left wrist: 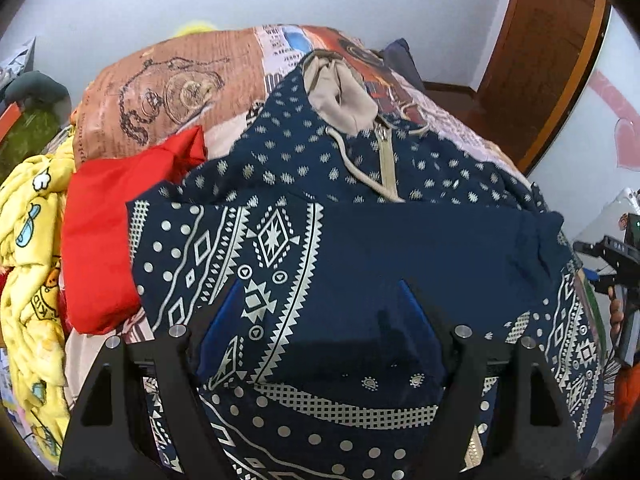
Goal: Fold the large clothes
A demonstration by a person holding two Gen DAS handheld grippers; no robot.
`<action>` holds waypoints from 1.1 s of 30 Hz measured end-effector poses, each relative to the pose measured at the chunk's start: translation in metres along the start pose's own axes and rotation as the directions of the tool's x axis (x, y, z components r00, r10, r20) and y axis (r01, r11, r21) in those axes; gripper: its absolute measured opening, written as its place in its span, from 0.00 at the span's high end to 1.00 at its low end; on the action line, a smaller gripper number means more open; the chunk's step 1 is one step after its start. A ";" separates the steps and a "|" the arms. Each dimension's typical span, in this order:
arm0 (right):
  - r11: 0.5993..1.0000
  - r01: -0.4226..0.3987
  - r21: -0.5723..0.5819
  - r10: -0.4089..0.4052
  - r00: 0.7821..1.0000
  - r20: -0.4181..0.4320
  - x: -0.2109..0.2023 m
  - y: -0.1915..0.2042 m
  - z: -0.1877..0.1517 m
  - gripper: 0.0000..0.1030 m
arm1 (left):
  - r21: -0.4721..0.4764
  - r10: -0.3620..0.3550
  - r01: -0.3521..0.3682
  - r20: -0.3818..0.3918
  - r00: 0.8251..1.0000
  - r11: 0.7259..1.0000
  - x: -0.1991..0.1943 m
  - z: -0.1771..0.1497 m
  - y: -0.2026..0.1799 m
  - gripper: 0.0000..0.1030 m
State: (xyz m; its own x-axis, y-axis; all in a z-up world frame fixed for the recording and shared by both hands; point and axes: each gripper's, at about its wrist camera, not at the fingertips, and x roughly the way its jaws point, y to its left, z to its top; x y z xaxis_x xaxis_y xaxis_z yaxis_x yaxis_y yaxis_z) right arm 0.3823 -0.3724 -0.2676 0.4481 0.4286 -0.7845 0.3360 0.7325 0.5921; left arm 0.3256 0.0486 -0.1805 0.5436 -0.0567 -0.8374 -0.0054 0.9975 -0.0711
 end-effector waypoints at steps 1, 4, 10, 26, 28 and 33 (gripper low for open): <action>1.000 0.010 0.006 -0.010 1.000 0.005 0.004 0.000 0.005 0.34 | -0.001 0.002 -0.002 -0.005 1.000 1.000 0.002 -0.001 0.000 0.25; 0.999 0.032 0.005 -0.032 0.999 0.020 0.012 0.003 0.017 0.33 | -0.006 0.013 -0.013 -0.016 1.000 1.000 0.005 -0.003 0.002 0.25; 0.997 0.082 -0.003 -0.081 0.995 0.055 0.020 0.012 0.032 0.60 | -0.006 0.035 -0.035 -0.031 0.999 0.999 0.008 -0.009 0.007 0.25; 0.887 -0.006 -0.461 0.148 0.951 0.272 -0.104 0.162 -0.004 0.91 | -0.021 0.026 -0.026 0.013 1.000 0.999 -0.017 -0.020 0.016 0.25; 0.846 -0.021 -0.533 0.180 0.952 0.248 -0.106 0.188 -0.021 0.91 | -0.009 0.031 -0.031 0.024 0.999 0.999 -0.022 -0.023 0.016 0.25; 0.756 -0.065 -0.651 0.190 0.974 0.124 -0.077 0.232 -0.065 0.91 | 0.011 0.033 -0.034 0.038 0.999 0.999 -0.033 -0.029 0.019 0.25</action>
State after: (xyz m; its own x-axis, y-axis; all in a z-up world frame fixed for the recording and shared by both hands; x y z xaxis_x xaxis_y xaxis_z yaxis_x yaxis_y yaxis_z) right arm 0.3720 -0.2008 -0.0818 0.6030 0.4913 -0.6286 -0.3143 0.8705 0.3788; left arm 0.2831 0.0680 -0.1702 0.5749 -0.0219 -0.8179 -0.0144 0.9992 -0.0369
